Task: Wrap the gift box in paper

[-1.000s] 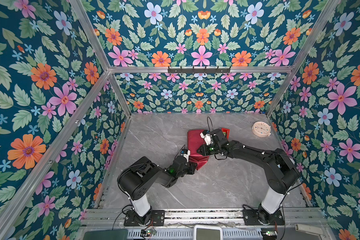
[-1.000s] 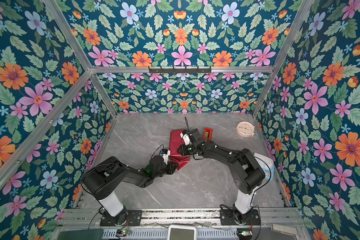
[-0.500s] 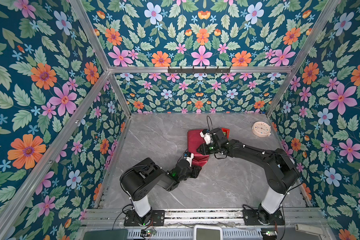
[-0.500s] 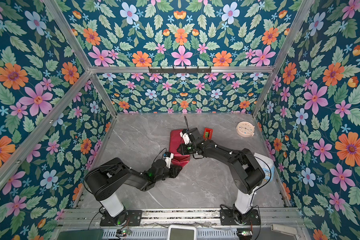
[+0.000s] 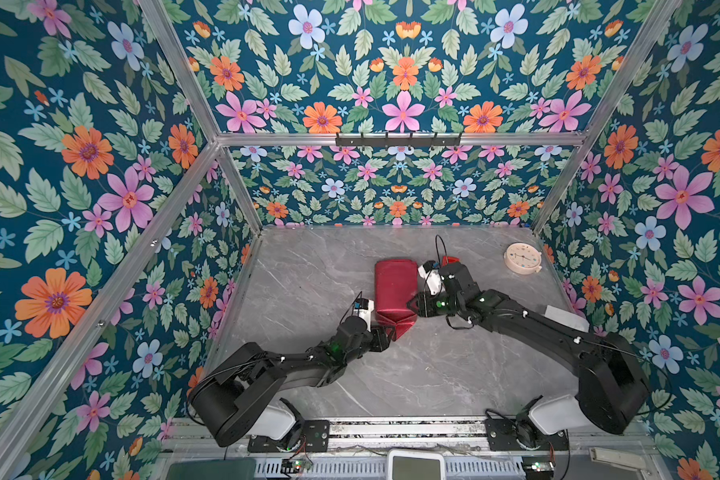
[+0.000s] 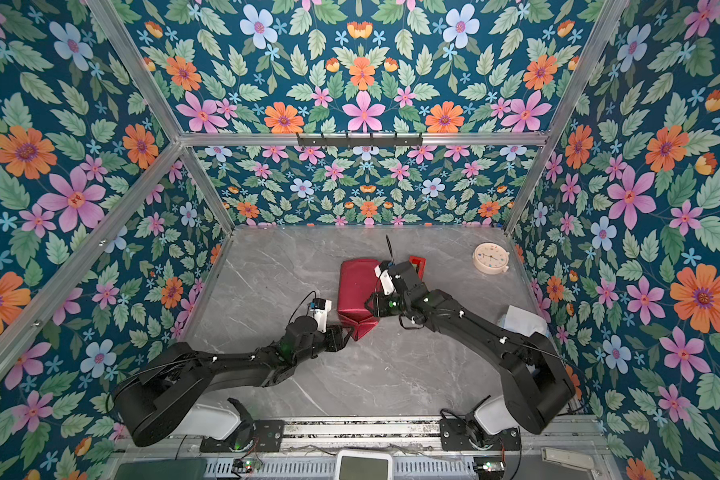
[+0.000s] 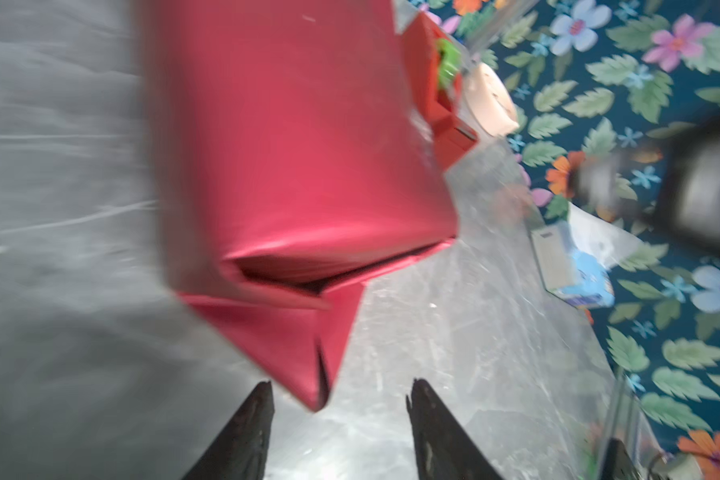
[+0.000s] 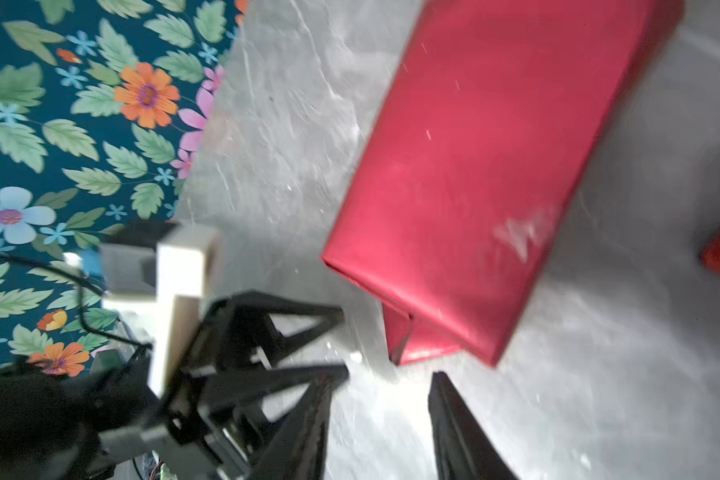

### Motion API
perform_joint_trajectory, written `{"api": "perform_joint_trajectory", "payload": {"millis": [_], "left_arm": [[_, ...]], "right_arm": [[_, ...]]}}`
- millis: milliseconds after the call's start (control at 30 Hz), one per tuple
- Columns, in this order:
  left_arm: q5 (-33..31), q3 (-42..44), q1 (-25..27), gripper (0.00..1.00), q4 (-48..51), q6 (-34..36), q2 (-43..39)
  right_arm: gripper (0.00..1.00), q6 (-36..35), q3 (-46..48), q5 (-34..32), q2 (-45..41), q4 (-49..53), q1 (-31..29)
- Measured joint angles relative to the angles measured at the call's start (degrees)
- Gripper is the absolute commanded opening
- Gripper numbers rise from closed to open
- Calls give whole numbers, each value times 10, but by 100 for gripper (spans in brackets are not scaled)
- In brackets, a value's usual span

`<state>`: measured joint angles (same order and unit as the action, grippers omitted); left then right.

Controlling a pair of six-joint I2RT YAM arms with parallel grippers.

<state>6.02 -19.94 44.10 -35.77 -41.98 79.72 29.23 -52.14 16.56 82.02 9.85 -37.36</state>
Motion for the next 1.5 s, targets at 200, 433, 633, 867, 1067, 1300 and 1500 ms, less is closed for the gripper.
{"api": "perform_joint_trajectory", "payload": {"millis": [200, 433, 633, 867, 1067, 1300, 1500], "left_arm": [[21, -6, -10, 61, 38, -15, 5], [45, -12, -12, 58, 45, -29, 37], [48, -12, -12, 57, 36, -39, 51], [60, -6, -12, 54, -17, -52, 80], [68, -2, -12, 48, -60, -72, 103], [52, -15, -11, 47, -20, -42, 90], [-7, -61, 9, 52, 87, 33, 55]], "right_arm": [[46, 138, 81, -20, 34, -65, -52], [44, 242, 96, -36, 113, -174, -71], [40, 294, 103, -54, 161, -259, -70], [36, 336, 121, -73, 180, -333, -78], [33, 353, 140, -84, 180, -372, -81], [33, 349, 155, -101, 146, -342, -81], [33, 305, 169, -123, 82, -288, -67]]}}
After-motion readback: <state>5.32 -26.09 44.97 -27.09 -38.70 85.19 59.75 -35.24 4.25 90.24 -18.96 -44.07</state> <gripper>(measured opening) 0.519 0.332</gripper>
